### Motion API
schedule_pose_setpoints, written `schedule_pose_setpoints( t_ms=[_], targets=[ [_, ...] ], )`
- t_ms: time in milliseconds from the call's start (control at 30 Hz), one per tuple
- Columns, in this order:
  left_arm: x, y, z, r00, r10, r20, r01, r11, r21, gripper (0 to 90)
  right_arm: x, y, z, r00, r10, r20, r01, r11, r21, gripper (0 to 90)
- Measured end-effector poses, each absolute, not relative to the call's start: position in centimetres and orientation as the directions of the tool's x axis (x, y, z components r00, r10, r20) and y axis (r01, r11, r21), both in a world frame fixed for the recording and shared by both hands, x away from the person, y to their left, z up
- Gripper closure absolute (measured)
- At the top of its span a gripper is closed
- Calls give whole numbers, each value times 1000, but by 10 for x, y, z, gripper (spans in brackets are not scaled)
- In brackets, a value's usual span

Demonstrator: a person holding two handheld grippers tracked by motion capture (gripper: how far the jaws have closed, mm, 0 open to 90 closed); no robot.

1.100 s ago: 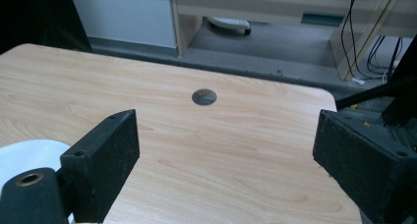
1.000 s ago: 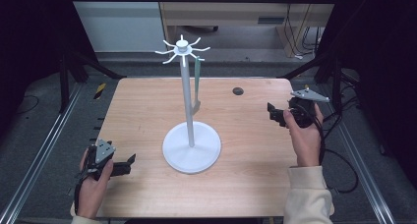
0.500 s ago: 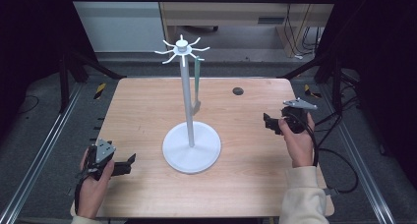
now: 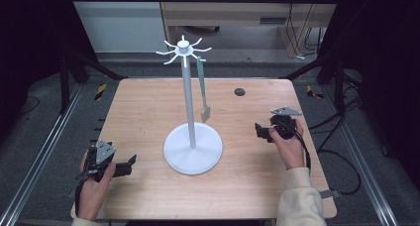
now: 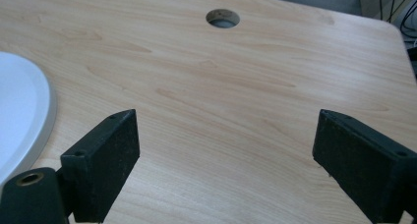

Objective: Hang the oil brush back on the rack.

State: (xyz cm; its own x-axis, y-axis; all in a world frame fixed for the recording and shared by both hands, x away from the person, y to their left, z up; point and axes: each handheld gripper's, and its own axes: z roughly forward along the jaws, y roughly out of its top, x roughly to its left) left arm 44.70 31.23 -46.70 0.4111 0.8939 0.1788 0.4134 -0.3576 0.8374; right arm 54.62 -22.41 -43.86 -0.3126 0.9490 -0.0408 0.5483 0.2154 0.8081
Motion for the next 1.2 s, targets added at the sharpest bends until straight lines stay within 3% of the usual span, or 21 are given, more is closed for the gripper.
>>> schedule_pose_setpoints(
  t_ms=[567,1200],
  targets=[
    [447,311,-467,414,893,176,411,-356,839,24,547,-180,-467,-443,895,-60,570,332,752,114],
    [447,309,-468,423,890,171,416,-358,836,24,548,-165,-483,-498,867,-7,578,338,743,116]
  ],
)
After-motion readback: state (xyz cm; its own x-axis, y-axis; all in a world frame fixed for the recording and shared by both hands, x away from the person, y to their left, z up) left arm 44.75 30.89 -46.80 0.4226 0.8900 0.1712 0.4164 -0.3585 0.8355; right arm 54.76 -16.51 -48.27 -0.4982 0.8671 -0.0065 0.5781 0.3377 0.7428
